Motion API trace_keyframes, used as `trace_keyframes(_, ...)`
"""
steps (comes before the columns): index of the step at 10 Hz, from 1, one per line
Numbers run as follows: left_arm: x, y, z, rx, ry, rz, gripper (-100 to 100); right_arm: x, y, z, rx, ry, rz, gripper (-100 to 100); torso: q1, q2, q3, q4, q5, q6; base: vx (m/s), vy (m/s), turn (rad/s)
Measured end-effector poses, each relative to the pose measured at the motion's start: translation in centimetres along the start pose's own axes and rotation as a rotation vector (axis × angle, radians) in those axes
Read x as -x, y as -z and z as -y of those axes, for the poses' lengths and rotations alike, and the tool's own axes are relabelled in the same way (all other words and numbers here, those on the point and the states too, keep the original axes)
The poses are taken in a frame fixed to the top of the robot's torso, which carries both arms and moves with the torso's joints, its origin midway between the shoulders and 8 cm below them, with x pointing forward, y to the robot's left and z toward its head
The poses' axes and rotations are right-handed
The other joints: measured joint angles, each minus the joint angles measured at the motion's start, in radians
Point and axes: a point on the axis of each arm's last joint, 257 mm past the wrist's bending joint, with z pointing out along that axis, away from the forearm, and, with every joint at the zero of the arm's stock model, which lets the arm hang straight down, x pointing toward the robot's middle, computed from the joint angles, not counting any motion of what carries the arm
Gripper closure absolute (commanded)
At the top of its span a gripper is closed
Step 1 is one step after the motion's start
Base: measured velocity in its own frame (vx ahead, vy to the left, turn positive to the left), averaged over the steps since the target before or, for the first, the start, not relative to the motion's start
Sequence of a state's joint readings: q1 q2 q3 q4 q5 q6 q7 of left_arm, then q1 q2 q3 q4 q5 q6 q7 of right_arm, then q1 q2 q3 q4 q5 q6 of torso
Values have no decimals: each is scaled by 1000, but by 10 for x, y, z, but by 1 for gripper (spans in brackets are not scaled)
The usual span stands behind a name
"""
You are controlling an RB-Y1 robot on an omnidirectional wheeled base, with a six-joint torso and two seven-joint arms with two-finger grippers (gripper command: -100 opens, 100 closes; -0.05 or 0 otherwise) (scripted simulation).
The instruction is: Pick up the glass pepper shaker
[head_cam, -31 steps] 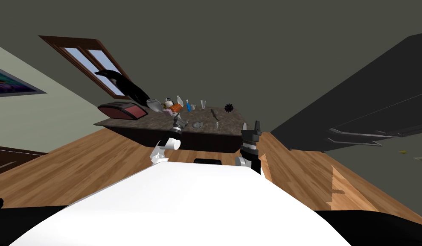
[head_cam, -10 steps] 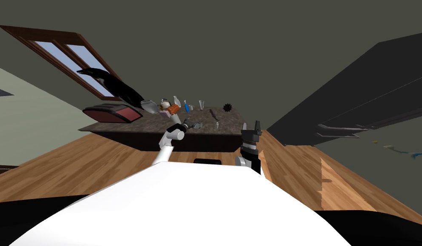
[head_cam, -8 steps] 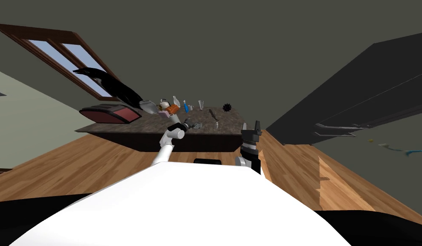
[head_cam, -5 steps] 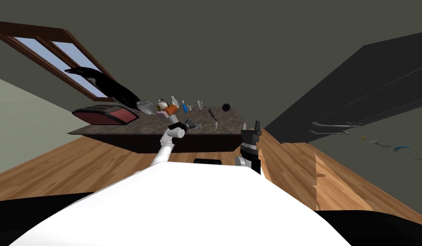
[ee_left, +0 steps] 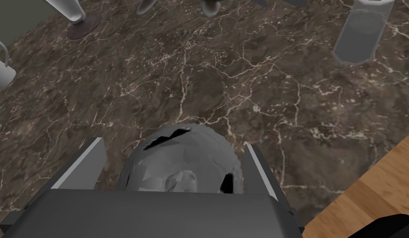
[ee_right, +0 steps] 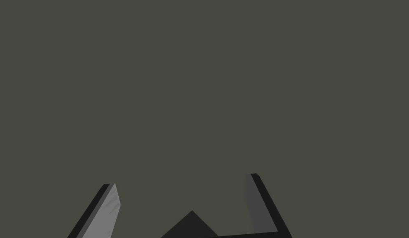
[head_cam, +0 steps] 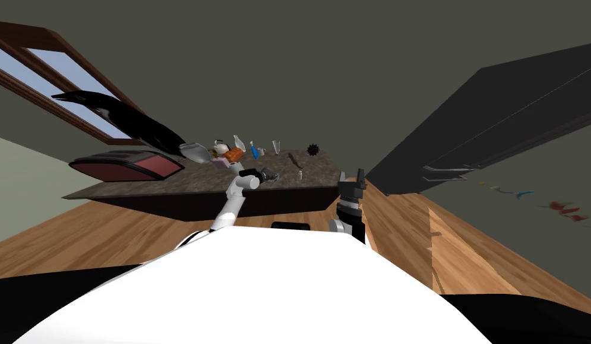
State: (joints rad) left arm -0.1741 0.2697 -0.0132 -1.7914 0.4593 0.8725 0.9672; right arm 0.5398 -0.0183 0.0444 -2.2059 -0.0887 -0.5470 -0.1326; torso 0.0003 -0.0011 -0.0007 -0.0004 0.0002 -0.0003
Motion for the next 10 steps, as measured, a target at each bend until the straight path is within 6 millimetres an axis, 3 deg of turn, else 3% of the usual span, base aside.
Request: trace_keyframes(10,27,-3,-21,170,84,209,-100,0,0,0,0,0,0,0,-1,0,0,0,0,0,24,6,-140)
